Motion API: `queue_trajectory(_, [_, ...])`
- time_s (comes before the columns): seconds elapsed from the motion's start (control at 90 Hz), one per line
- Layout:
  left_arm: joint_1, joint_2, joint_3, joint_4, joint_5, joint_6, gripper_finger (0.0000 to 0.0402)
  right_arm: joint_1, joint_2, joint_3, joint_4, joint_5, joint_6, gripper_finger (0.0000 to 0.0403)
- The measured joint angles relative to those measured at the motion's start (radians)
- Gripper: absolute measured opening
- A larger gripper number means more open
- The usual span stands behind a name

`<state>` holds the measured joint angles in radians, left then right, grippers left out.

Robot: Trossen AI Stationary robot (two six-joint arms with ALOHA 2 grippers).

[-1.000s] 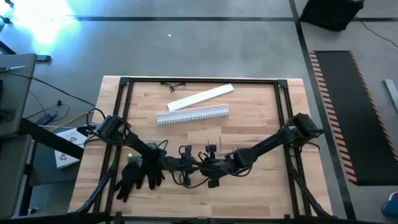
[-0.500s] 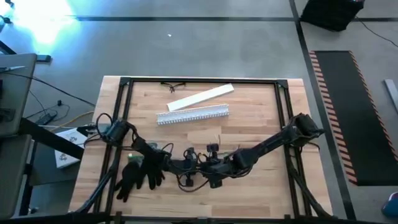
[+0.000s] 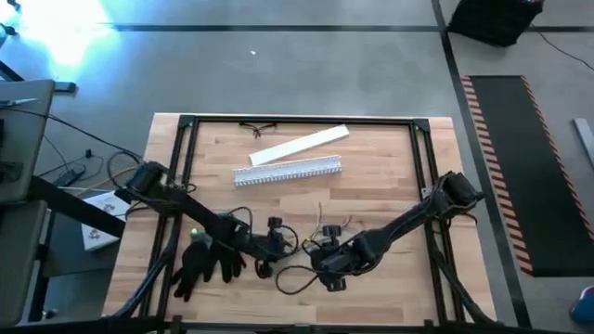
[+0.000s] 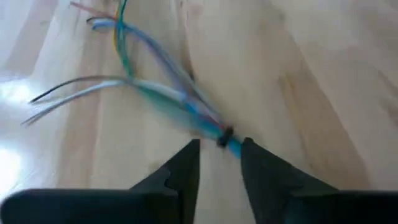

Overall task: Ziptie cables
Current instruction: Wrap the black zip tie on the cable, then put the cable into the white cable duct

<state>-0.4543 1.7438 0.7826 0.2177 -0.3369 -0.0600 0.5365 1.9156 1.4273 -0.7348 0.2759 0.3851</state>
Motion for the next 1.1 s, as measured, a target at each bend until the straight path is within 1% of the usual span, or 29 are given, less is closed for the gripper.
queue_trajectory(0.067, [-0.008,-0.074,0.001,-0.096,0.010,-0.028,0.0127,0.017,-0.006,0.000,-0.025,-0.032,-0.026,0.0152])
queue_trajectory(0.156, [-0.024,-0.160,0.002,-0.211,0.053,-0.065,0.0136,0.036,-0.024,-0.001,-0.049,-0.075,-0.093,0.0203])
queue_trajectory(0.233, [-0.044,-0.206,0.002,-0.282,0.086,-0.106,0.0138,0.046,-0.029,-0.001,-0.063,-0.029,-0.171,0.0236])
queue_trajectory(0.311, [-0.062,-0.220,0.002,-0.329,0.108,-0.154,0.0137,0.020,-0.027,-0.024,-0.045,0.018,-0.245,0.0248])
queue_trajectory(0.389, [-0.083,-0.203,-0.005,-0.335,0.133,-0.202,0.0135,-0.037,-0.027,-0.094,0.072,0.008,-0.307,0.0247])
queue_trajectory(0.444, [-0.093,-0.186,-0.013,-0.334,0.145,-0.228,0.0134,-0.085,-0.027,-0.158,0.160,-0.037,-0.349,0.0241])
queue_trajectory(0.578, [-0.105,-0.123,-0.021,-0.328,0.137,-0.254,0.0134,-0.197,-0.025,-0.298,0.406,-0.157,-0.453,0.0218])
queue_trajectory(0.644, [-0.104,-0.081,-0.021,-0.327,0.148,-0.263,0.0134,-0.240,-0.025,-0.345,0.484,-0.187,-0.524,0.0206])
queue_trajectory(0.756, [-0.100,-0.026,-0.019,-0.322,0.181,-0.263,0.0134,-0.288,-0.025,-0.385,0.545,-0.210,-0.688,0.0192])
queue_trajectory(0.844, [-0.099,-0.008,-0.017,-0.326,0.189,-0.281,0.0134,-0.322,-0.022,-0.407,0.576,-0.268,-0.757,0.0189])
queue_trajectory(0.967, [-0.099,-0.014,-0.018,-0.353,0.193,-0.299,0.0133,-0.367,-0.022,-0.430,0.577,-0.402,-0.768,0.0188])
queue_trajectory(1.033, [-0.099,-0.019,-0.016,-0.385,0.194,-0.326,0.0133,-0.378,-0.024,-0.434,0.535,-0.417,-0.734,0.0184])
queue_trajectory(1.1, [-0.096,-0.021,-0.014,-0.414,0.194,-0.351,0.0131,-0.379,-0.025,-0.433,0.476,-0.419,-0.699,0.0171])
